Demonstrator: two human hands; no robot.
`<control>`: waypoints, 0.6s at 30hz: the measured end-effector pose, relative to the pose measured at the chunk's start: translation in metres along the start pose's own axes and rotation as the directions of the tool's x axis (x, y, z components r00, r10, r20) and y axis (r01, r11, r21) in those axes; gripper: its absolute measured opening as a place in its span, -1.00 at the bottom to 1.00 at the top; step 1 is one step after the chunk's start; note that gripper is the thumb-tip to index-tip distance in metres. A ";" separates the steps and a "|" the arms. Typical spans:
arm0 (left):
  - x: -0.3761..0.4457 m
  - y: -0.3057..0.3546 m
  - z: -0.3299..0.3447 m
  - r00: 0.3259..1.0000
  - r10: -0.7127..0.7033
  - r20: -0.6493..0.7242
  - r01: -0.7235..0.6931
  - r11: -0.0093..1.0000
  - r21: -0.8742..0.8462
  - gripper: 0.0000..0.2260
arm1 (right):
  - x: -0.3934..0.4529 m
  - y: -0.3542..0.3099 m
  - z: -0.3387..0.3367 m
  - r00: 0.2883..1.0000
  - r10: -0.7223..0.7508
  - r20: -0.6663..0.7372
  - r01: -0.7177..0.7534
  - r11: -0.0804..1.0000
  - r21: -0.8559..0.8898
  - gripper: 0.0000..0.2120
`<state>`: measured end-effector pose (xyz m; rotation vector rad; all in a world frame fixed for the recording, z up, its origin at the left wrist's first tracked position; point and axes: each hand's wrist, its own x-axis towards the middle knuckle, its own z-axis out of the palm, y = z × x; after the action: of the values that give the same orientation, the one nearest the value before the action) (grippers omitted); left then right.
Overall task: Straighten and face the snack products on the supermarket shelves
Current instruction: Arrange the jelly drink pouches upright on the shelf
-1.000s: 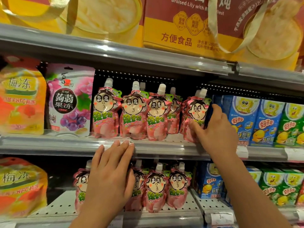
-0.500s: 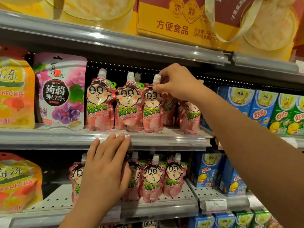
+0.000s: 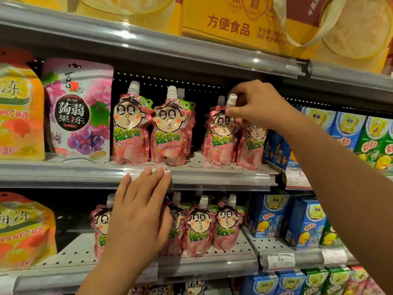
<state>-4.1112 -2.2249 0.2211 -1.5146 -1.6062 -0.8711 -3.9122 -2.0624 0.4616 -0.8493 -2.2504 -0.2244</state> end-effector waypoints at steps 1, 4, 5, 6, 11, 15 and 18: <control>0.000 0.000 0.000 1.000 0.000 0.000 0.000 1.000 -0.003 -0.47 | 0.000 0.000 -0.001 1.000 -0.004 -0.013 0.004 1.000 0.001 -0.62; 0.000 0.001 0.001 1.000 -0.004 0.001 0.004 1.000 -0.010 -0.46 | 0.000 -0.010 -0.004 0.985 -0.065 -0.158 0.055 0.996 -0.066 -0.51; 0.000 0.001 0.002 1.000 -0.008 0.001 0.008 1.000 -0.011 -0.46 | -0.001 -0.017 -0.005 0.974 -0.102 -0.201 0.090 0.993 -0.070 -0.55; 0.000 0.001 0.002 1.000 -0.011 0.001 0.011 1.000 -0.013 -0.46 | -0.002 -0.025 -0.004 0.966 -0.139 -0.216 0.130 0.990 -0.055 -0.60; -0.001 0.000 0.001 1.000 -0.002 0.003 0.002 1.000 -0.013 -0.45 | 0.002 -0.069 0.016 0.975 -0.211 -0.069 0.214 0.976 0.049 -0.53; -0.001 -0.001 0.000 1.000 0.007 0.010 -0.007 1.000 -0.012 -0.44 | 0.014 -0.089 0.035 0.980 -0.187 0.069 0.171 0.967 0.190 -0.34; -0.001 -0.001 0.000 1.000 0.010 0.014 -0.010 1.000 -0.012 -0.44 | 0.021 -0.095 0.041 0.986 -0.152 0.066 0.133 0.964 0.228 -0.32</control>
<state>-4.1122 -2.2257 0.2202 -1.5395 -1.6048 -0.8678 -4.0058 -2.1090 0.4535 -0.5877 -2.3633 -0.0002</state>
